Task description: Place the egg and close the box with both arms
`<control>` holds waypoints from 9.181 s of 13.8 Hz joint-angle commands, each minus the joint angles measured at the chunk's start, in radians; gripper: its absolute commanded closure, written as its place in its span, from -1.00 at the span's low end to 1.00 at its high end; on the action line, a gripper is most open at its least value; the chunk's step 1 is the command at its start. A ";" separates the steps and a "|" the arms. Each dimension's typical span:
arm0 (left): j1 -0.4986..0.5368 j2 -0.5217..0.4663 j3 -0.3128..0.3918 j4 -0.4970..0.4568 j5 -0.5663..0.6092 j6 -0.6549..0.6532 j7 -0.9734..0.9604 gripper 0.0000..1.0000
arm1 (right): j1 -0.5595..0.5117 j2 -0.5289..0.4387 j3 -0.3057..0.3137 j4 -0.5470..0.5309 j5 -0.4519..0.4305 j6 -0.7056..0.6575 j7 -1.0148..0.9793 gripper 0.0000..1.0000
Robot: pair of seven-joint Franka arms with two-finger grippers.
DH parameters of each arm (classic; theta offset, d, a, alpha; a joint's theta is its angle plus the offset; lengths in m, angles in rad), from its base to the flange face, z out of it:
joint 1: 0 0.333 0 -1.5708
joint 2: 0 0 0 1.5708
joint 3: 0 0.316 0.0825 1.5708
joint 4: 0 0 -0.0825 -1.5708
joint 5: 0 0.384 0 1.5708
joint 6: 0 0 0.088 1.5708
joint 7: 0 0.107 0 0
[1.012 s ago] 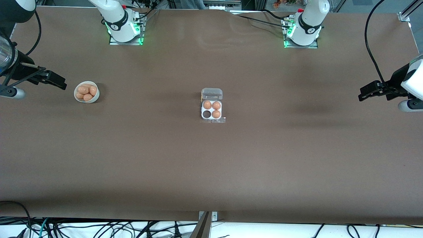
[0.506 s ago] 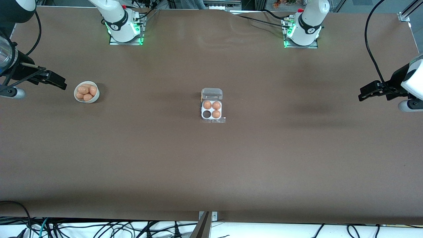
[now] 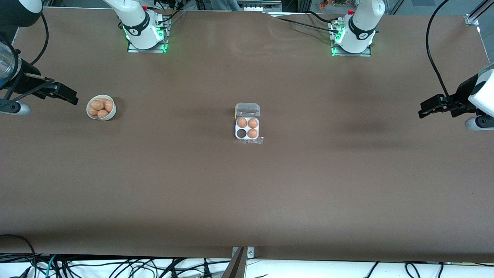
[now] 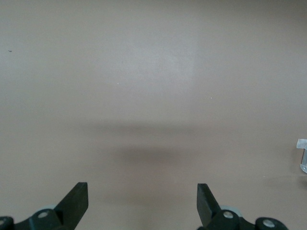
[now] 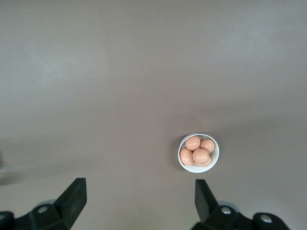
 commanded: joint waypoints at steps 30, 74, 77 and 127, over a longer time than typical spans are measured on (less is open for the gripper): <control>0.006 0.024 0.006 0.028 -0.006 -0.016 0.023 -1.00 | -0.025 0.167 -0.024 -0.106 -0.008 0.020 -0.039 -1.00; 0.006 0.026 0.006 0.029 -0.006 -0.016 0.023 -1.00 | -0.029 0.254 -0.249 -0.595 0.009 0.470 -0.454 0.08; 0.006 0.026 0.006 0.029 -0.006 -0.016 0.023 -1.00 | -0.029 0.254 -0.249 -0.592 0.009 0.464 -0.453 0.15; 0.006 0.028 0.006 0.029 -0.006 -0.016 0.021 -1.00 | 0.730 0.777 -0.081 0.292 0.428 0.427 0.713 0.19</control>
